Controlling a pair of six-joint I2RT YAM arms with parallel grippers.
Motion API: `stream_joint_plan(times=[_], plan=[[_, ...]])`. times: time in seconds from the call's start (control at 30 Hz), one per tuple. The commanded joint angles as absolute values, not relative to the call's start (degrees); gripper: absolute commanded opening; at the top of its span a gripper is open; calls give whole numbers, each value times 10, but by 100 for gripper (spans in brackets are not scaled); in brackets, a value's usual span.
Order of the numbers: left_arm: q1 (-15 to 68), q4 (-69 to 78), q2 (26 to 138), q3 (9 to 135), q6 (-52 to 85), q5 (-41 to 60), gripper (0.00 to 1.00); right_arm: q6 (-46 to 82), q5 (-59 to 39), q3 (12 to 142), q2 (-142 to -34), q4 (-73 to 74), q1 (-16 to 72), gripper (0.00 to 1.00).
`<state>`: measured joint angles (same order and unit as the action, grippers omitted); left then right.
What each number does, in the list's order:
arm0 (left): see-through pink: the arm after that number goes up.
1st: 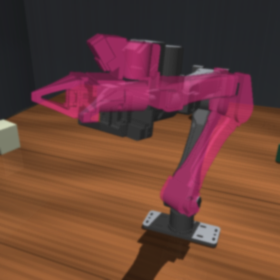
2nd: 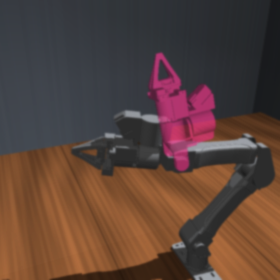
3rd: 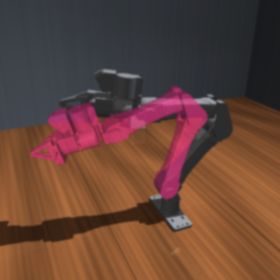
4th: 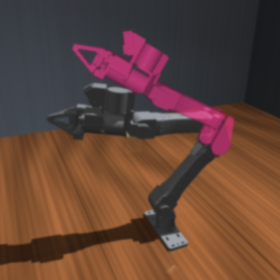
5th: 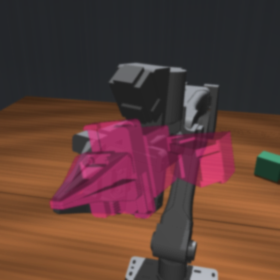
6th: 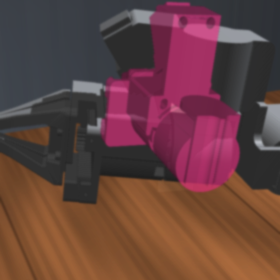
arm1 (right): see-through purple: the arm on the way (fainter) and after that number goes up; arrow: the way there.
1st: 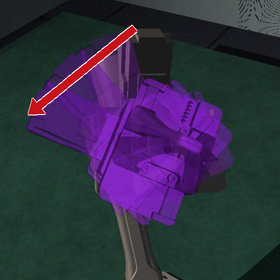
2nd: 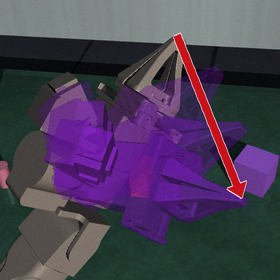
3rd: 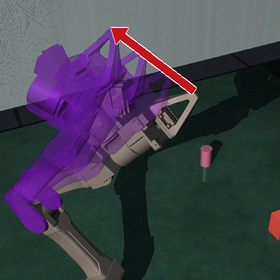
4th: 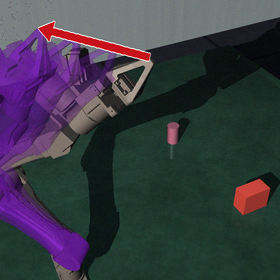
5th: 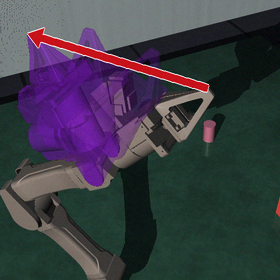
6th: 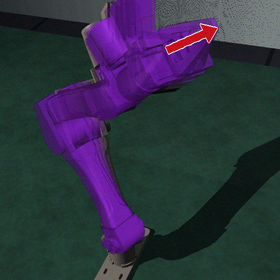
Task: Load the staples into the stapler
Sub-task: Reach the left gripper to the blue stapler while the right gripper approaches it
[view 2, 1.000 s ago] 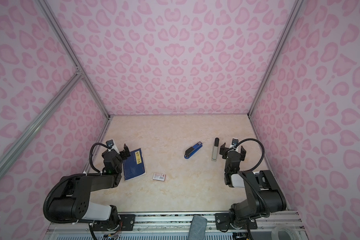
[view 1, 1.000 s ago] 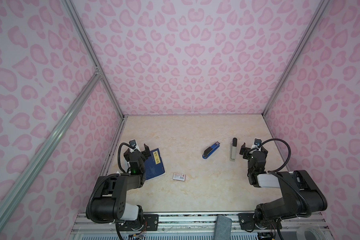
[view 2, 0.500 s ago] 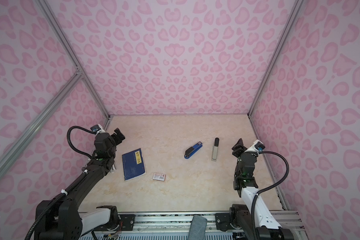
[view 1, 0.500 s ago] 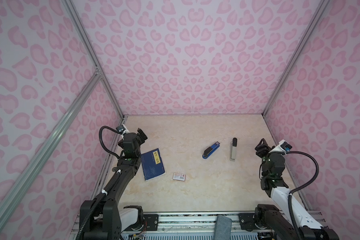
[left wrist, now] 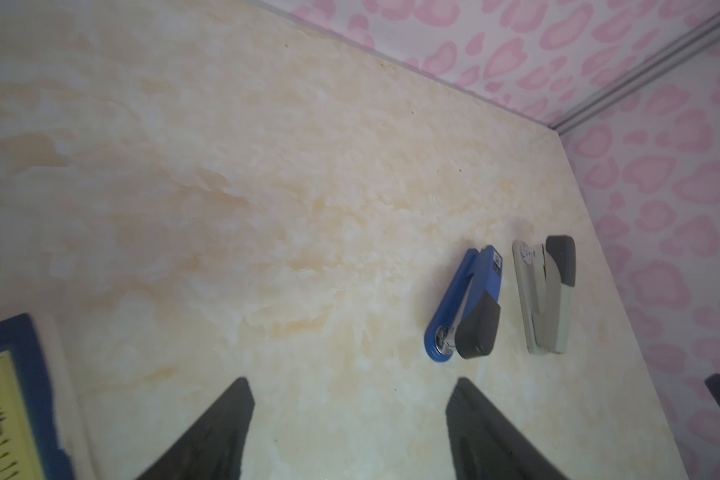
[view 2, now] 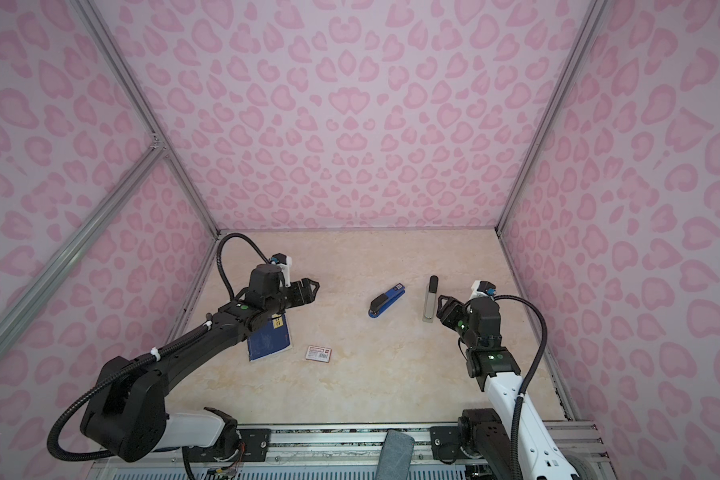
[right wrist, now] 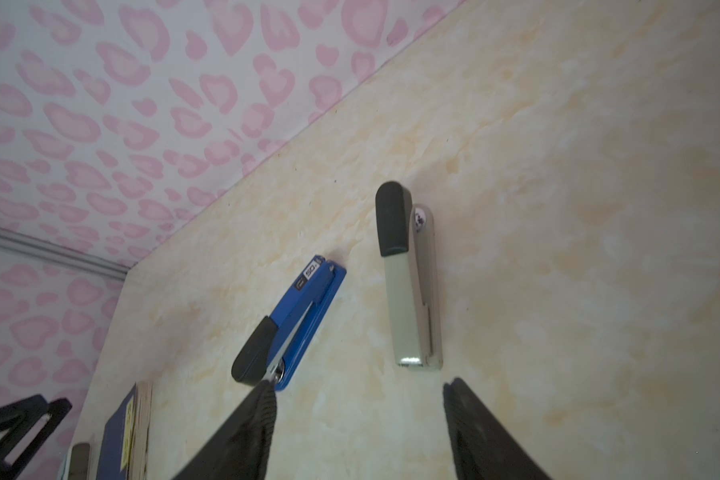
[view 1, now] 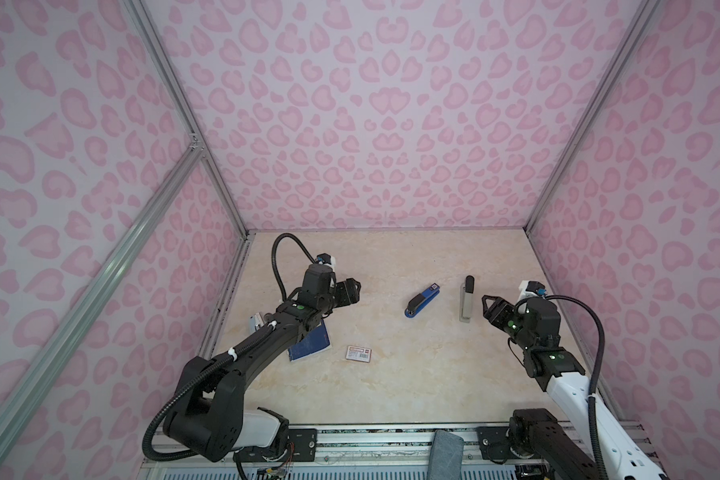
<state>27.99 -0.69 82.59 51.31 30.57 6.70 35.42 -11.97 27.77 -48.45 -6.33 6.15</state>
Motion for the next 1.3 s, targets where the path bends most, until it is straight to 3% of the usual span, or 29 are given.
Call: stream_joint_plan(times=[0.0,0.33,0.47,0.77,0.87,1.17,1.27], plan=[[321,-21,867,552,273,78,76,341,-109,282,-505,-112,96,67],[410,-80,1039,728,205,86,82,346,-89,269,-553,-114,156,64],[433,-133,1113,818,182,64,73,356,-93,256,-553,-109,165,62],[465,-208,1214,916,164,-4,69,357,-96,240,-547,-107,167,62],[469,-224,1232,937,164,-9,61,362,-98,238,-555,-98,169,62],[473,-244,1206,905,184,-48,22,378,-84,240,-608,-58,213,61],[473,-246,1172,866,207,-71,17,383,-81,249,-632,-42,234,60]])
